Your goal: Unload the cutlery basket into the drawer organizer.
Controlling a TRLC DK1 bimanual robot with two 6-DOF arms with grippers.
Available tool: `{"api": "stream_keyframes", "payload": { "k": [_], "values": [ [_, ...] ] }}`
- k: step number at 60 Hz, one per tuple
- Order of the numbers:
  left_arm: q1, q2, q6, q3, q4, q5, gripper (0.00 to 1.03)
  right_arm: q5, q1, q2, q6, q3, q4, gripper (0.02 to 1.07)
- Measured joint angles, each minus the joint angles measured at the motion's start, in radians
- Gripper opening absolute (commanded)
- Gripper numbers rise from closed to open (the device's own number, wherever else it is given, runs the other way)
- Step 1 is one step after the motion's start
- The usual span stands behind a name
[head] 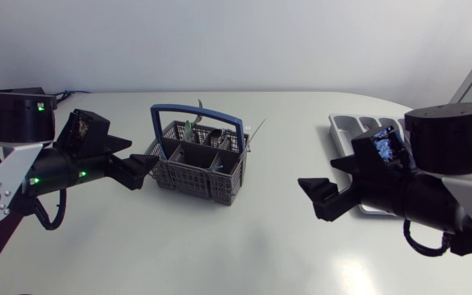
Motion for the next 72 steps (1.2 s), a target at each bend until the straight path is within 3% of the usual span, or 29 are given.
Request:
{"api": "stream_keyframes", "payload": {
  "k": [12, 26, 33, 50, 61, 66, 72],
  "values": [
    [0.028, 0.110, 0.025, 0.000, 0.061, 0.037, 0.90, -0.009, 0.008, 0.129, -0.015, 0.040, 0.006, 1.02],
    [0.023, 0.171, 0.026, 0.000, 0.200, 0.037, 0.75, -0.009, 0.027, 0.194, -0.025, 0.055, 0.029, 1.02],
    [0.019, 0.221, 0.026, 0.000, 0.246, 0.037, 0.63, -0.009, 0.028, 0.211, -0.026, 0.056, 0.043, 1.02],
    [0.013, 0.276, 0.041, 0.000, 0.323, 0.039, 0.24, -0.008, 0.036, 0.236, -0.026, 0.056, 0.072, 1.02],
    [-0.001, 0.312, 0.044, 0.000, 0.339, 0.045, 0.22, -0.004, 0.045, 0.241, -0.026, 0.056, 0.074, 1.02],
    [0.000, 0.319, 0.044, 0.000, 0.353, 0.063, 0.08, -0.004, 0.047, 0.241, -0.029, 0.056, 0.074, 1.02],
    [0.000, 0.321, 0.044, 0.000, 0.359, 0.079, 0.06, -0.004, 0.048, 0.241, -0.030, 0.056, 0.075, 1.02]
  ]
}}
